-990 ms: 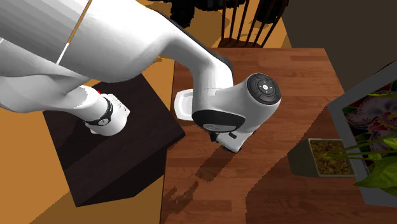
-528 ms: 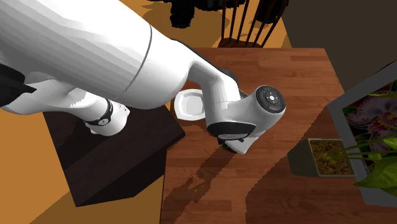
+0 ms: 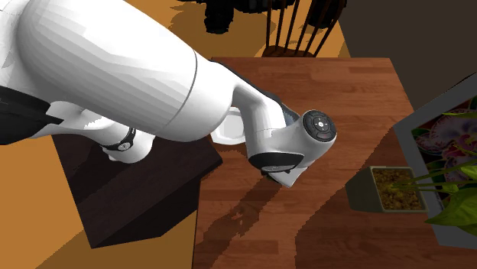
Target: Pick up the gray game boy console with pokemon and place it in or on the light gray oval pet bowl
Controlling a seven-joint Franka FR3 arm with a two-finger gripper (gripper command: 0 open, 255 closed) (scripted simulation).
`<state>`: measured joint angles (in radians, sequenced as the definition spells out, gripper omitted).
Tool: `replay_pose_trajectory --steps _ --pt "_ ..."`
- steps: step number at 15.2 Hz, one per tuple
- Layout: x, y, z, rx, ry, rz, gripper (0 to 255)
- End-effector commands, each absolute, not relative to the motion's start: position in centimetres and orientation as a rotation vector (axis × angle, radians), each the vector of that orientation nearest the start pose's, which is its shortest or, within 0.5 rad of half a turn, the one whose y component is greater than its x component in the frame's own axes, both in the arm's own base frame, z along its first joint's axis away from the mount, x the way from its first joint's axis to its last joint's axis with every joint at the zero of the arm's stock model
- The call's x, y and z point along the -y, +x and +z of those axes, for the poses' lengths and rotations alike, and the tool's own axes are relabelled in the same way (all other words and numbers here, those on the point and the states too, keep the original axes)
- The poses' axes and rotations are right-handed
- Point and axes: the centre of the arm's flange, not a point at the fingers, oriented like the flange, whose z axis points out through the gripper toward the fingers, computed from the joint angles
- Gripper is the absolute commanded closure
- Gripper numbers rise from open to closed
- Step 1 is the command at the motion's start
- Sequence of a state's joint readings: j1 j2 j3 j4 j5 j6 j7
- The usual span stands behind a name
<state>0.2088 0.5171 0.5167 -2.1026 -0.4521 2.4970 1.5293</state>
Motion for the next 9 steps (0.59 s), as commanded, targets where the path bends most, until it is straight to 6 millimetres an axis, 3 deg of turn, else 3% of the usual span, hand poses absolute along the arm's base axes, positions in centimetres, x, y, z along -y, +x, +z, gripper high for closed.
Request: replay_pose_trajectory --steps 1,3,4,9 --pt "-38.46 42.76 19.56 -0.764 -3.071 -0.010 0" --pt "-38.45 42.76 19.56 -0.764 -3.071 -0.010 0" --pt "-38.45 42.76 19.56 -0.764 -3.071 -0.010 255" --pt "-38.45 42.75 19.58 -0.764 -3.071 -0.010 255"
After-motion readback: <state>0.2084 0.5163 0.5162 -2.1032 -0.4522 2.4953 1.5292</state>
